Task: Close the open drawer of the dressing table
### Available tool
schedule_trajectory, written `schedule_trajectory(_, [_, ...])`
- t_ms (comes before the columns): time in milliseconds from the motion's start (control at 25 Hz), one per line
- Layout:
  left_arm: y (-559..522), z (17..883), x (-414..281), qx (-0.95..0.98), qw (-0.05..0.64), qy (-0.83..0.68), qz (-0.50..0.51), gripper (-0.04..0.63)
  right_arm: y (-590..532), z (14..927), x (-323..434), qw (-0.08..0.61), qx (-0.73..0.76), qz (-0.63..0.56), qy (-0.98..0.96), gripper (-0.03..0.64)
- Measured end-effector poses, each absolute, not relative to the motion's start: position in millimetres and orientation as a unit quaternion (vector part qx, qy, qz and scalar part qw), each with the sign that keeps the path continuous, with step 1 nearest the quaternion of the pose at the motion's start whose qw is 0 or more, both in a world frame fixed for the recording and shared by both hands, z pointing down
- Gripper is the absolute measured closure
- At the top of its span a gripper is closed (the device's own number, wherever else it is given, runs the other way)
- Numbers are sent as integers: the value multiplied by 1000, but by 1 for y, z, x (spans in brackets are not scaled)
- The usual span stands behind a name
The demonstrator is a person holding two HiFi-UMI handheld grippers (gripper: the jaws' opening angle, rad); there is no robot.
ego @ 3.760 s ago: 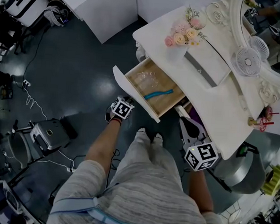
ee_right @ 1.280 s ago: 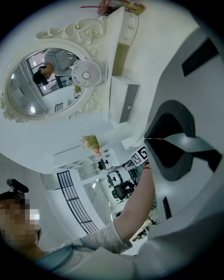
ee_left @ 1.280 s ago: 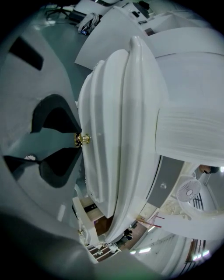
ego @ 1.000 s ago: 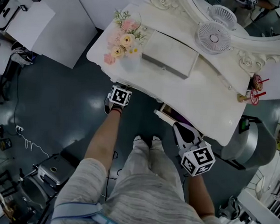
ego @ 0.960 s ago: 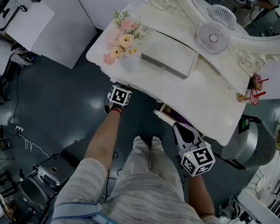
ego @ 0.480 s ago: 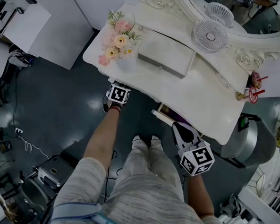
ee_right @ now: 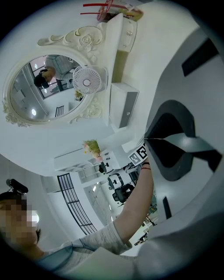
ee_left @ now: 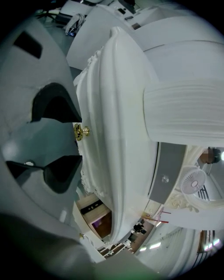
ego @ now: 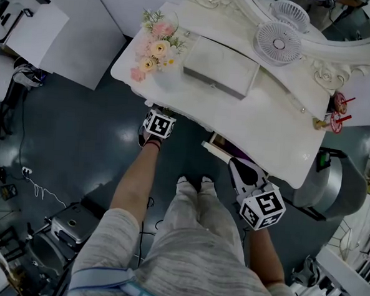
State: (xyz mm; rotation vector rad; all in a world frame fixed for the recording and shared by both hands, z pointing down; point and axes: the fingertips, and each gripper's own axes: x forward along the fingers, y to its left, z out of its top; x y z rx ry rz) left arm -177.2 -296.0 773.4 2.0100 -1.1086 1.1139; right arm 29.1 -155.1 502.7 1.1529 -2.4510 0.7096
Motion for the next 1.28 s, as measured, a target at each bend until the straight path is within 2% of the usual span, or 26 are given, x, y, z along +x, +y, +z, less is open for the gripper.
schedule_trajectory(560, [-264,728,-159,773,272,-437,371,365,-140,483,41,154,402,232,-872,607])
schedule_trajectory(1280, [-164,705,-47,794,312,-401,334,367,-100,473,90,129,416,229,-871,607])
